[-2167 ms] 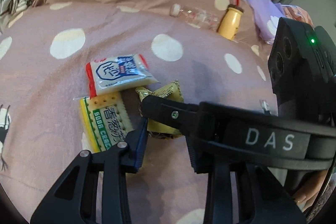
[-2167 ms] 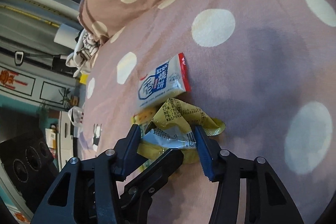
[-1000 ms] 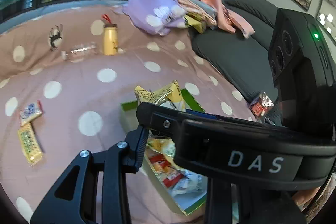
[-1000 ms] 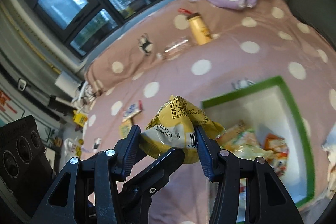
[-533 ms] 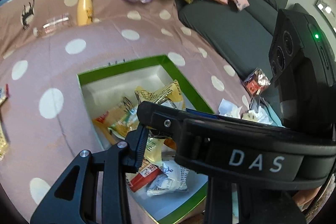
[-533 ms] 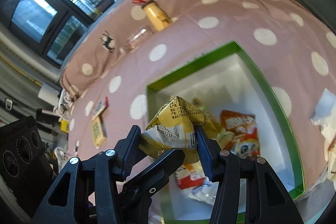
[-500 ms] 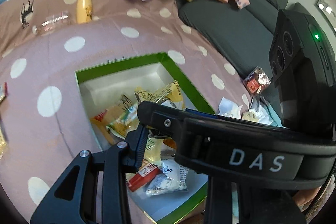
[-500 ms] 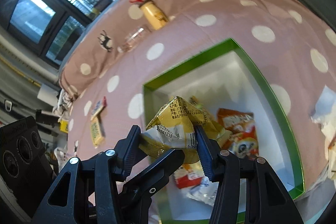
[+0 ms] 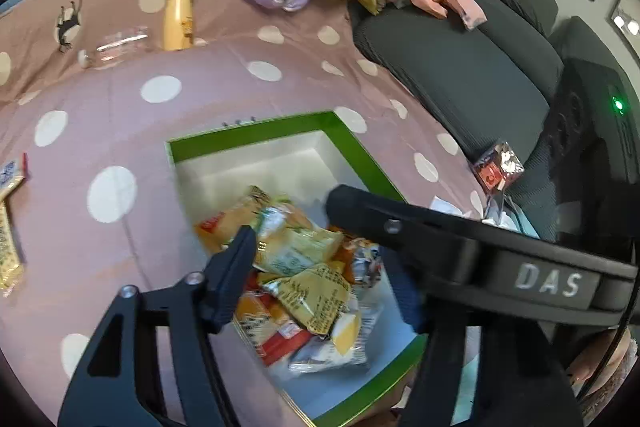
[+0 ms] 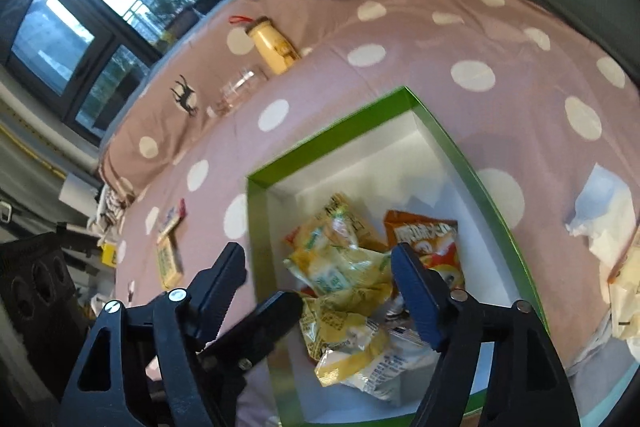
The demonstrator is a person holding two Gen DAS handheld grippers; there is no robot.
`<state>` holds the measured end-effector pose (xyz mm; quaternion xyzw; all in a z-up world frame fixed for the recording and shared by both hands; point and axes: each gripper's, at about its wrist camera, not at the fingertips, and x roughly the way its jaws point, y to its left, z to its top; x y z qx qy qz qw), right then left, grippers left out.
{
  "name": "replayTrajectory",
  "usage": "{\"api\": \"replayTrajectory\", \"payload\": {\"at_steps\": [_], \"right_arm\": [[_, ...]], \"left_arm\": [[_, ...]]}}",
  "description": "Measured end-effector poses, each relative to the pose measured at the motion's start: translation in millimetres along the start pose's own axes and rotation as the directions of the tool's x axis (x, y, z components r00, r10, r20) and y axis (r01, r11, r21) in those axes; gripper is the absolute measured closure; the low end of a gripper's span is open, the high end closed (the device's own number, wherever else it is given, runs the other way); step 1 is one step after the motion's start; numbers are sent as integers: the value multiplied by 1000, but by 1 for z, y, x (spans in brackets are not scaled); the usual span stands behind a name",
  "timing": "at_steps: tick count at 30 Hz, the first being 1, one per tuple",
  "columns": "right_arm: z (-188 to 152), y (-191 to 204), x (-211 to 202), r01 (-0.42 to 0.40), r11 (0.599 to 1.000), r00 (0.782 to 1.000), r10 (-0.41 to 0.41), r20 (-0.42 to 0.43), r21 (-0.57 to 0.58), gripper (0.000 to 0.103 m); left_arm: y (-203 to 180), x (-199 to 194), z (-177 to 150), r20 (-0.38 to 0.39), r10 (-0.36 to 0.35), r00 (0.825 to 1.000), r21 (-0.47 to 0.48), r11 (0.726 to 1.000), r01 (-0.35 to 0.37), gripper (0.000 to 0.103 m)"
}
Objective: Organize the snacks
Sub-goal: 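Return the right gripper to the pile and grasp the white-and-blue biscuit packet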
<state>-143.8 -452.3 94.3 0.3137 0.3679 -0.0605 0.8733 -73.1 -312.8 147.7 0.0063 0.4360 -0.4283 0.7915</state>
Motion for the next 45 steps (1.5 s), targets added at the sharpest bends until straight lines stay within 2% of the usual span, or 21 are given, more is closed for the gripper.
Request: {"api": "replayTrajectory", "payload": {"at_steps": [3, 11, 16, 24, 31, 33, 36, 42, 45], "right_arm": [[2, 13, -2, -10, 1000, 1000, 10, 13, -19, 22], [7, 71, 14, -31, 991, 999, 34, 19, -129, 21], [8, 113, 32, -69, 982, 998, 70, 2, -179, 15], [12, 184, 76, -165, 961, 986, 155, -63, -222, 14], [11, 255, 139, -207, 931, 973, 164, -163, -300, 14], [10, 272, 161, -228, 916, 965, 169, -199, -330, 14], [10, 288, 196, -248, 907, 951, 162, -262, -340, 14], [16, 294, 262, -244, 925, 926, 134, -352, -292, 14], [17, 292, 285, -242, 930, 918, 127, -376, -278, 14]], "left_arm": [[19, -15, 4, 38, 38, 999, -21, 999, -37, 33], [79, -46, 9, 76, 165, 983, -106, 982, -157, 31], [116, -68, 8, 92, 259, 961, -154, 958, -243, 29], [191, -102, 6, 84, 402, 912, -259, 893, -369, 28], [267, -113, 4, 46, 458, 888, -384, 828, -408, 29], [289, -111, 3, 25, 461, 887, -418, 811, -410, 29], [316, -101, 3, 3, 446, 895, -462, 794, -394, 30], [350, -72, 5, -56, 437, 898, -485, 774, -407, 31], [362, -62, 3, -67, 407, 911, -511, 770, -381, 35]]}}
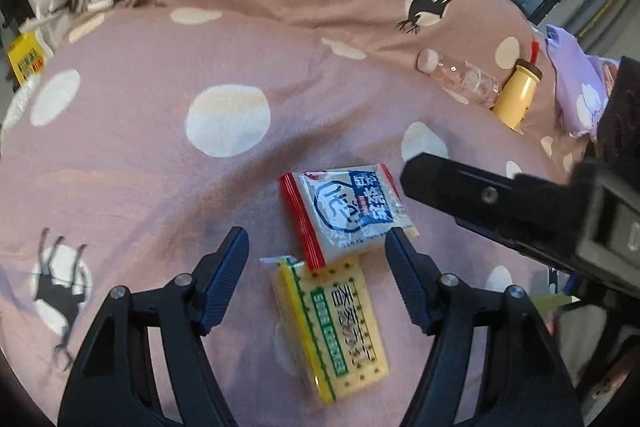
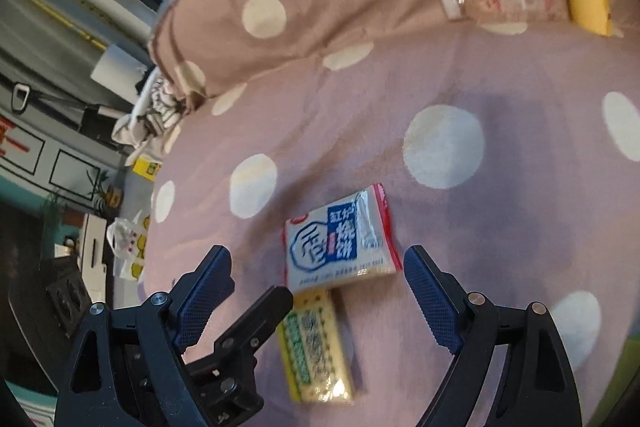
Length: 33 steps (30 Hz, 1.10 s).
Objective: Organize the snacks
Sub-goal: 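Return the right gripper to the pile and grasp the white-and-blue biscuit packet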
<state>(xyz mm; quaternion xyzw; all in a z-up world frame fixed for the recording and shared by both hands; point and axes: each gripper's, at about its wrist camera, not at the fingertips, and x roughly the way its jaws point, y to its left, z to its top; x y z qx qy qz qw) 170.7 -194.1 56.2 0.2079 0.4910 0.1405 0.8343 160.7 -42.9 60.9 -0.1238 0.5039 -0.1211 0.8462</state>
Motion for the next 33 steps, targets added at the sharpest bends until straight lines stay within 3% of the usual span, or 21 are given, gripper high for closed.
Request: {"api": "replayTrajectory", "payload": {"at_steps": [3, 9, 10, 12, 15, 18, 25, 33], "right_arm": [[7, -4, 17, 9, 1000, 1000, -9, -17, -10, 14], [11, -11, 44, -4, 1000, 999, 4, -53, -1, 16], [10, -12, 49, -11, 1000, 998, 11, -67, 4, 19], [7, -13, 53, -26, 1000, 998, 26, -63, 4, 21], [5, -12, 52, -21, 999, 999, 20, -48, -23, 40], [-1, -10, 47, -14, 999, 999, 12, -47, -39, 45], [-16, 0, 1, -5, 998, 1000, 5, 5, -67, 45], [-39, 21, -95, 21, 994, 989, -5, 146, -104, 45]], "left_arm": [[3, 12, 2, -20, -18, 1000, -18, 1000, 18, 37], [4, 34, 7, -40, -47, 998, -40, 998, 46, 55], [4, 36, 8, -37, -71, 997, -50, 996, 69, 62], [1, 37, 8, -36, -72, 997, -39, 997, 71, 64], [-7, 35, 4, -24, -78, 997, 4, 997, 78, 75], [-19, 25, -3, 7, -28, 1000, 64, 998, 28, 75], [-45, -16, -15, 64, -65, 996, 109, 992, 58, 75], [-87, -92, -35, 161, -125, 979, 187, 978, 94, 75]]}}
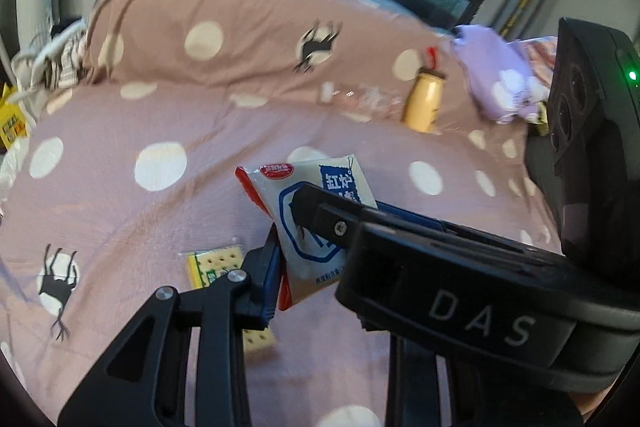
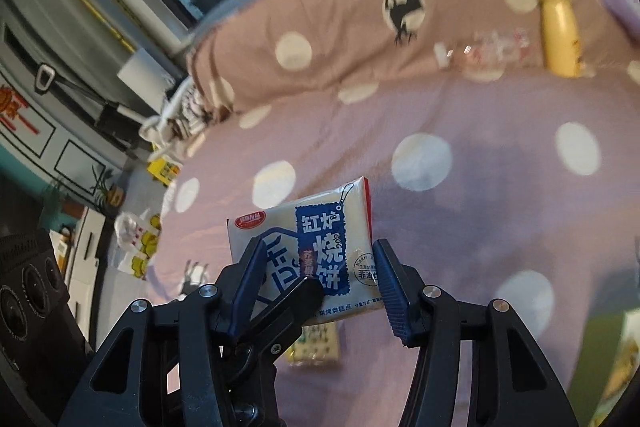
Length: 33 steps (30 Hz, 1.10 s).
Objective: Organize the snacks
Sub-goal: 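Return the right gripper to the pile and grasp the white-and-blue biscuit packet, then lift the white-and-blue packet with the right gripper and carry it over the box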
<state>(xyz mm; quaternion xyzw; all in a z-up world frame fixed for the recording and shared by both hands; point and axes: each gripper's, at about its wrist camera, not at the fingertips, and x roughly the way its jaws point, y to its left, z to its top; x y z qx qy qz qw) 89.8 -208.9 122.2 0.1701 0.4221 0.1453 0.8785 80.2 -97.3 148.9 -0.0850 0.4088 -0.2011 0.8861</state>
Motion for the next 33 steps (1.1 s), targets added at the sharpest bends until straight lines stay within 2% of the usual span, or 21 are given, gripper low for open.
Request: {"api": "replayTrajectory", "payload": {"at_steps": [8, 16, 25, 33], "right_arm": [[-26, 12, -81, 28, 1000, 993, -28, 113, -5, 45], [-57, -2, -142, 65, 997, 979, -70, 190, 30, 45], [-88, -39, -188, 132, 986, 964, -152, 218, 103, 45], [-111, -79, -208, 154, 971, 955, -193, 223, 182, 45]], "left_arm": [[-49, -61, -17, 69, -58, 996, 77, 996, 53, 75], [-98, -90, -40, 78, -118, 990, 155, 982, 105, 75], [-150, -90, -66, 24, -197, 980, 220, 957, 187, 75], [-186, -72, -86, -40, -226, 973, 268, 936, 228, 75]]}}
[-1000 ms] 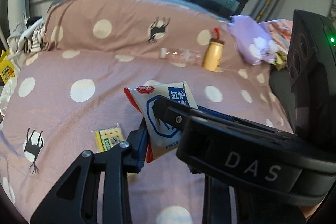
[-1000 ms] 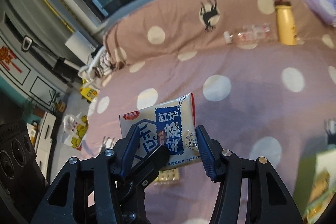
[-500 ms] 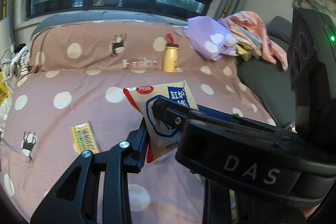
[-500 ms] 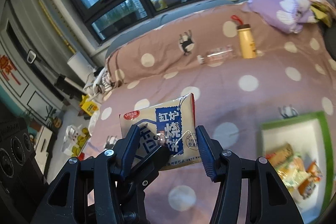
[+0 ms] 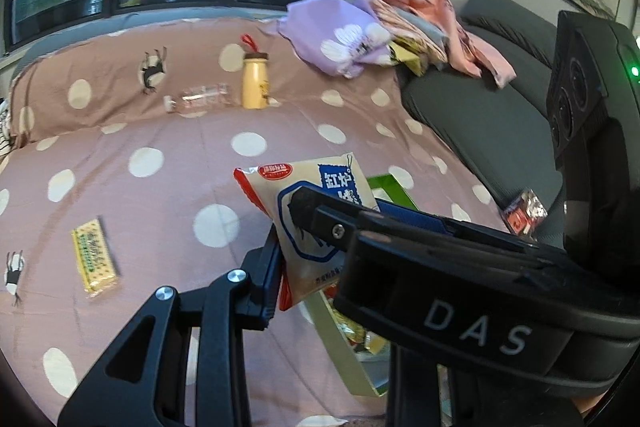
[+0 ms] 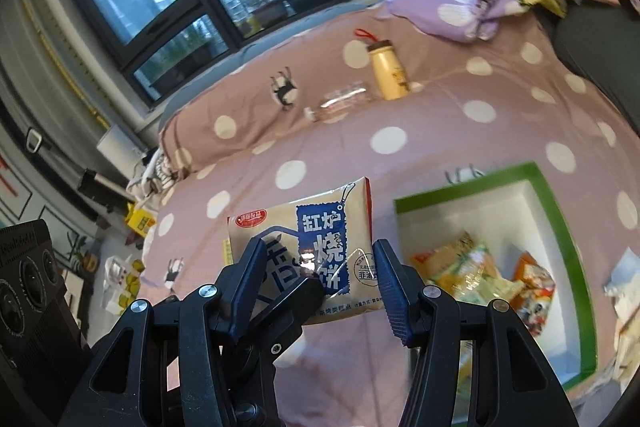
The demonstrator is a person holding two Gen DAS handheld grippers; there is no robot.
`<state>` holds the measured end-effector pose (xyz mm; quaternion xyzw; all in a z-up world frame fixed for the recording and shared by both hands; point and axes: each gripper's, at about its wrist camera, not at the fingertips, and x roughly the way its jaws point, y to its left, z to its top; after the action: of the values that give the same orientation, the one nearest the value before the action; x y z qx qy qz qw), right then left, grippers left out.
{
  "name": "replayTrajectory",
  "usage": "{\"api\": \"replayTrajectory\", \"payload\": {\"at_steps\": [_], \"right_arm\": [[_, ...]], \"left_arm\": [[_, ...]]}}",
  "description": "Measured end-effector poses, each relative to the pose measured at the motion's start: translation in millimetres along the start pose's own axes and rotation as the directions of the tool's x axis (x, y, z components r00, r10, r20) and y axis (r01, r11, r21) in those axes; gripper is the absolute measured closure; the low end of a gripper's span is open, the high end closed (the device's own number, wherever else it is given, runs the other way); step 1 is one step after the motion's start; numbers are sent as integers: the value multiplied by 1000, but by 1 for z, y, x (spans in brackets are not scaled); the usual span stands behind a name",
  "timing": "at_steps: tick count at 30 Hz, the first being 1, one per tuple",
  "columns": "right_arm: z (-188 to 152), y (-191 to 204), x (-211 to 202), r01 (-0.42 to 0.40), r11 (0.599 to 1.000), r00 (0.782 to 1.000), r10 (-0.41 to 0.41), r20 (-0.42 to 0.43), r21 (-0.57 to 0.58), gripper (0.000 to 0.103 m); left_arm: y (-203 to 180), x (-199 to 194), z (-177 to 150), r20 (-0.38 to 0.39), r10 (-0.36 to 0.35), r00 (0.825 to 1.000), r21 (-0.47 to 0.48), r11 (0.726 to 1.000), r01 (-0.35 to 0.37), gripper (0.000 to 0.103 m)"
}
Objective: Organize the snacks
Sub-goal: 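Lift the white-and-blue packet with the right gripper and carry it over the box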
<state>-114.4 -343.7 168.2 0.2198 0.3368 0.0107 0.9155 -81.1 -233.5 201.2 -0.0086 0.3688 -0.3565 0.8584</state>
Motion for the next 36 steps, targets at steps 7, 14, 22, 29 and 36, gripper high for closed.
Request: {"api": "replayTrajectory", "payload": {"at_steps": [7, 14, 22, 29, 36], "right_arm": [[-11, -40, 2, 31, 997, 999, -31, -12, 65, 45], [-21, -77, 11, 53, 990, 998, -48, -36, 130, 45], [-28, -105, 23, 64, 982, 997, -54, -60, 179, 45], [-31, -120, 29, 86, 976, 995, -72, -76, 200, 45], [-35, -131, 37, 115, 971, 991, -96, -97, 211, 45]], "left_arm": [[-22, 33, -10, -64, -32, 997, 28, 999, 34, 75], [-35, 64, -20, -126, -49, 991, 38, 998, 54, 75], [-43, 89, -26, -177, -58, 983, 44, 997, 66, 75], [-46, 102, -30, -205, -78, 976, 39, 995, 88, 75], [-46, 117, -36, -247, -97, 964, 23, 994, 106, 75]]}}
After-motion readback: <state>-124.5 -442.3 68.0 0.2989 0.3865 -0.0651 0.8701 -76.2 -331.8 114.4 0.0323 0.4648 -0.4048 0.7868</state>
